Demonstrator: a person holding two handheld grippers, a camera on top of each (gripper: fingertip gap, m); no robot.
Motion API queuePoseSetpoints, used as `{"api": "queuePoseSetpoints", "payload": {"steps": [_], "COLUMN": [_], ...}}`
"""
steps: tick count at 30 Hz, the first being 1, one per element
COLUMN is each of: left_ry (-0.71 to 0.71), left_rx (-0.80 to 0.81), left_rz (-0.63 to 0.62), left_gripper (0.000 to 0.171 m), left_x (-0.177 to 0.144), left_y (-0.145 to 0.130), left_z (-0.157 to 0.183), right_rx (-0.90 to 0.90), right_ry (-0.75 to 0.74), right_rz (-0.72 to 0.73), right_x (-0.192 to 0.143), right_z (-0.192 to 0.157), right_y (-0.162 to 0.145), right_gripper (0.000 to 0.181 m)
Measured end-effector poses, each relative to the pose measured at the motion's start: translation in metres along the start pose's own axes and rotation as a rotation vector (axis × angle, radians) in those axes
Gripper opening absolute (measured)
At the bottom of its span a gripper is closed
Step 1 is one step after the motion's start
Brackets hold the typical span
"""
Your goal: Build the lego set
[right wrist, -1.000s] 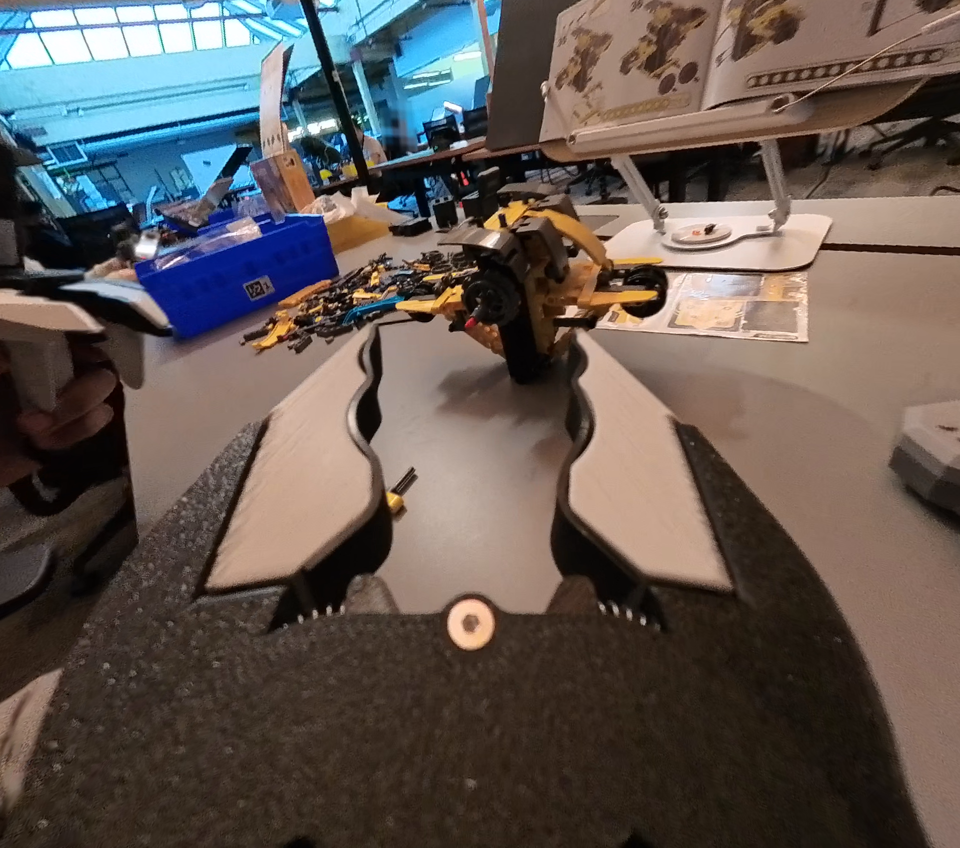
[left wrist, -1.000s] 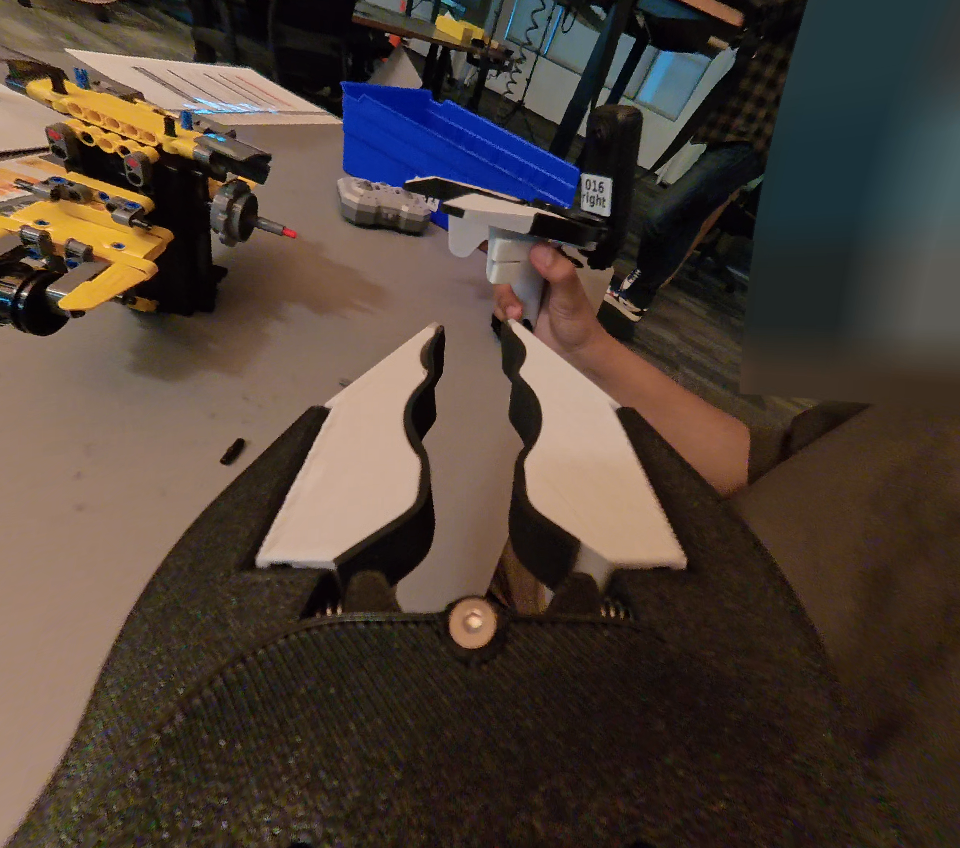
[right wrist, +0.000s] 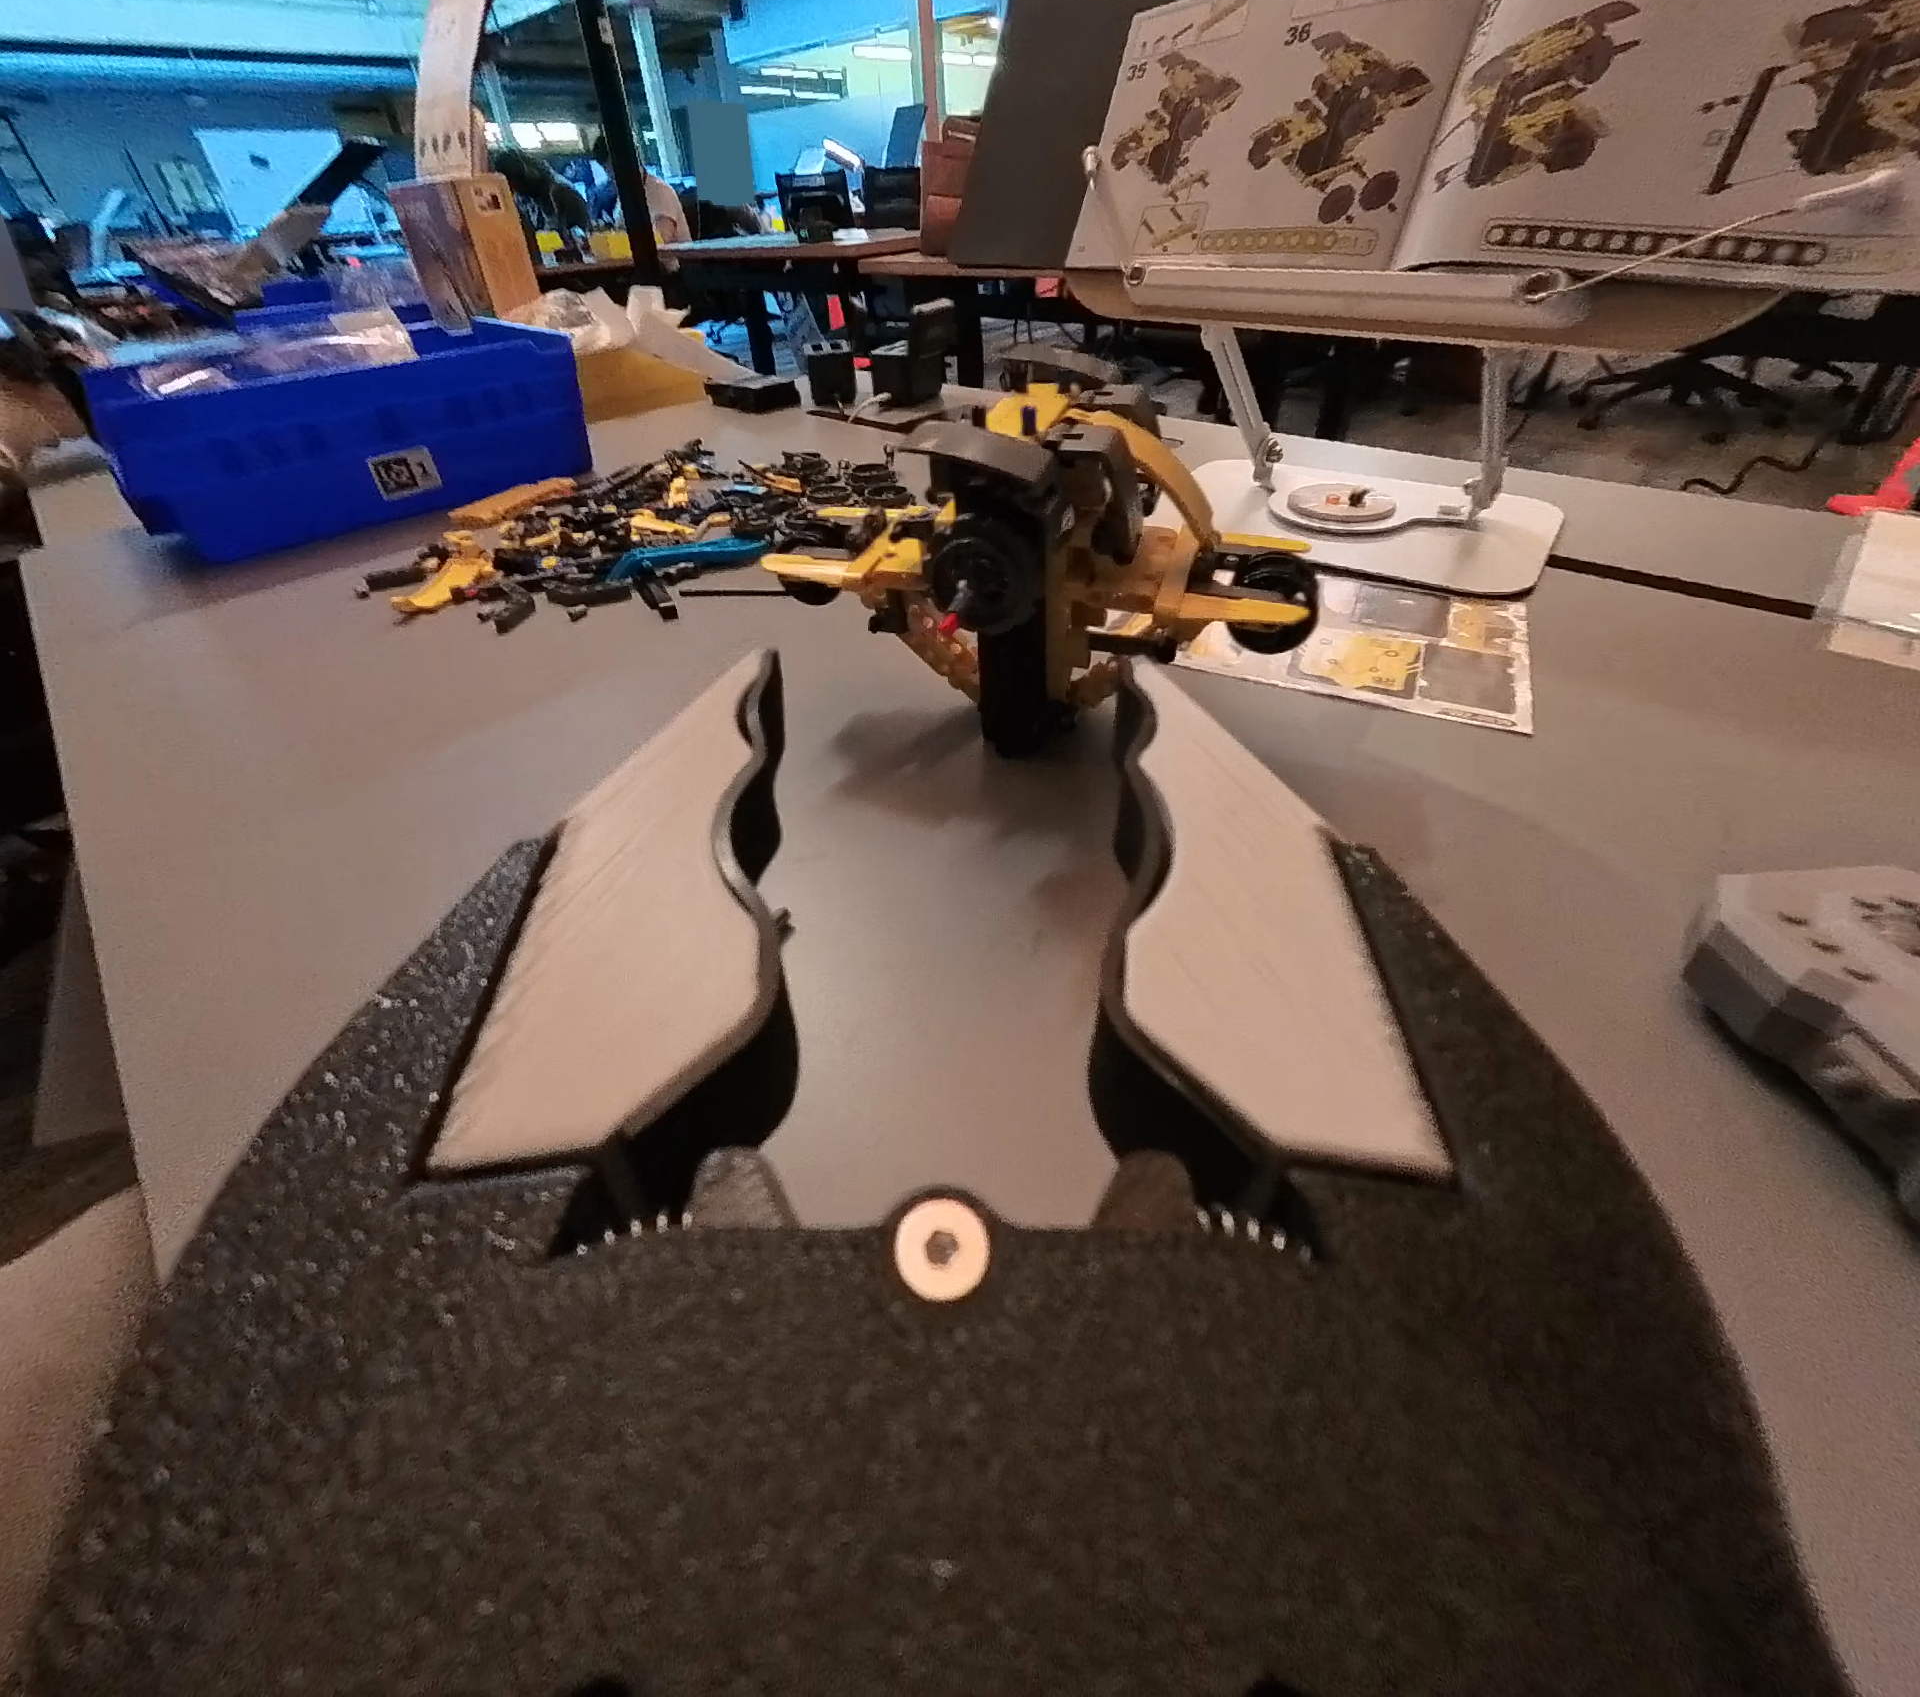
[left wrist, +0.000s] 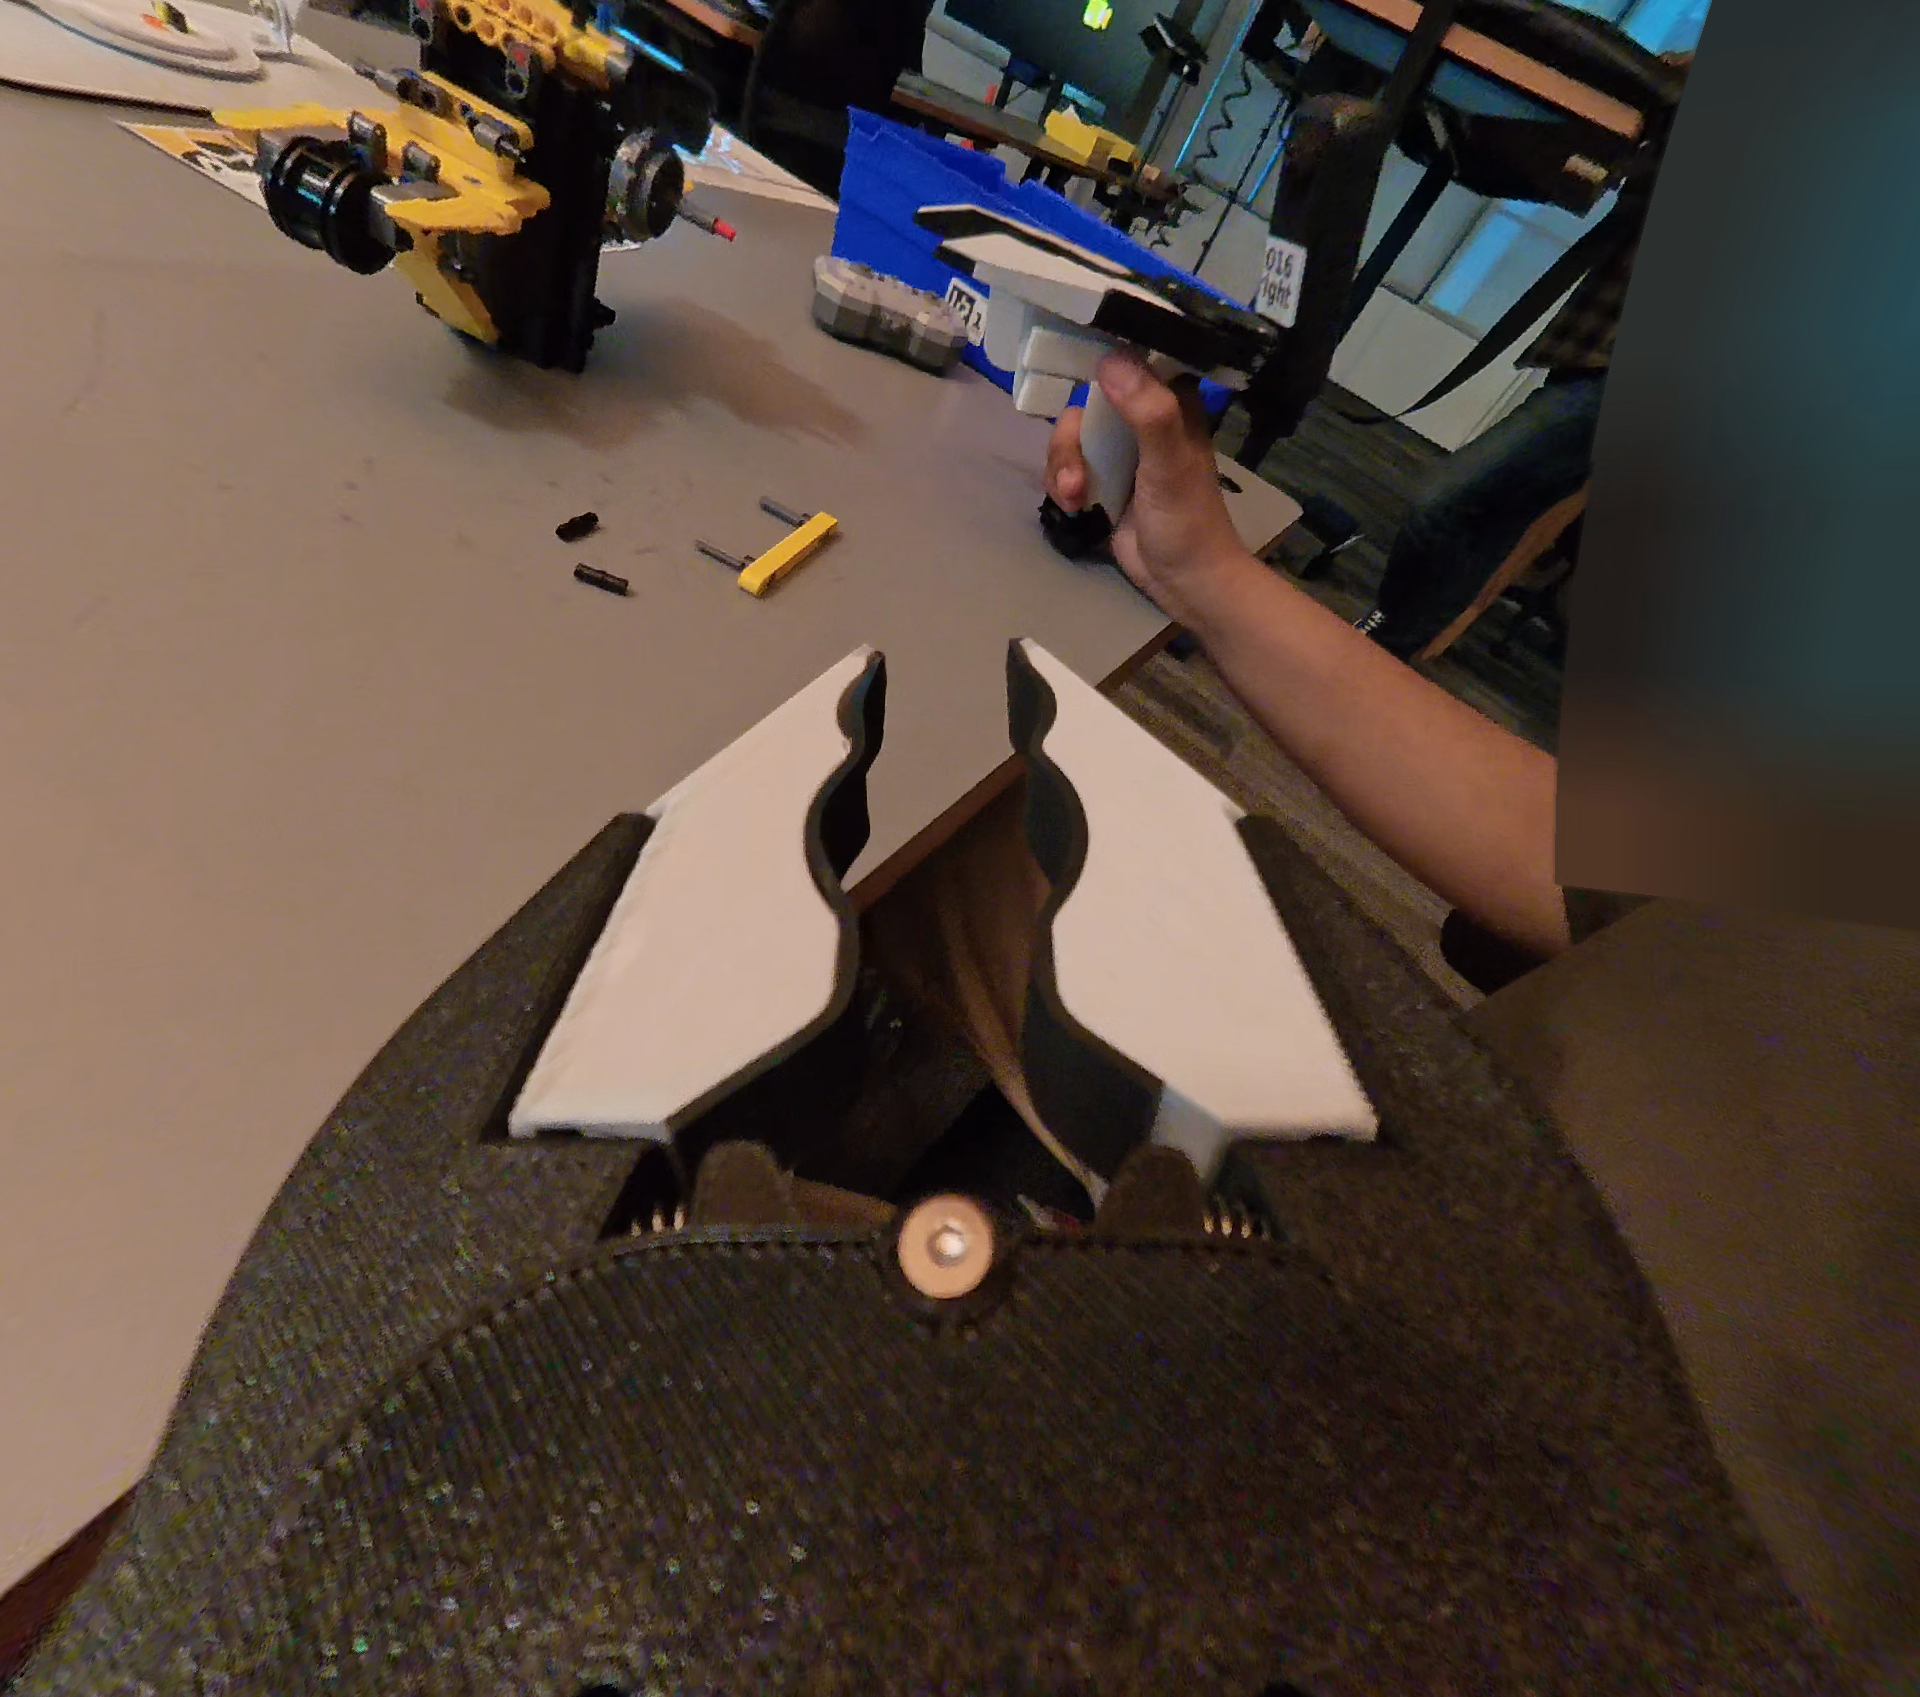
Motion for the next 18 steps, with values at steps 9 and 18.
{"api": "queuePoseSetpoints", "payload": {"steps": [9,18], "left_ry": [0.031,-0.006], "left_rx": [0.063,0.096], "left_rz": [-0.095,-0.128], "left_gripper": [0.022,0.024], "left_x": [0.021,0.041], "left_y": [-0.014,0.011], "left_z": [-0.007,-0.014], "right_rx": [-0.142,-0.115], "right_ry": [-0.033,-0.021], "right_rz": [-0.002,0.013], "right_x": [0.004,0.002], "right_z": [-0.014,-0.013], "right_y": [0.001,0.002], "right_gripper": [0.057,0.057]}}
Point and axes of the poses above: each gripper's, where its closed fingertips meet, x out along the fingers, y out of its top, z = x × y across the jaws, the point moved 5 cm from there along -x, back along the fingers, and after that the axes turned 9 degrees about -z, right-handed, at the moved point
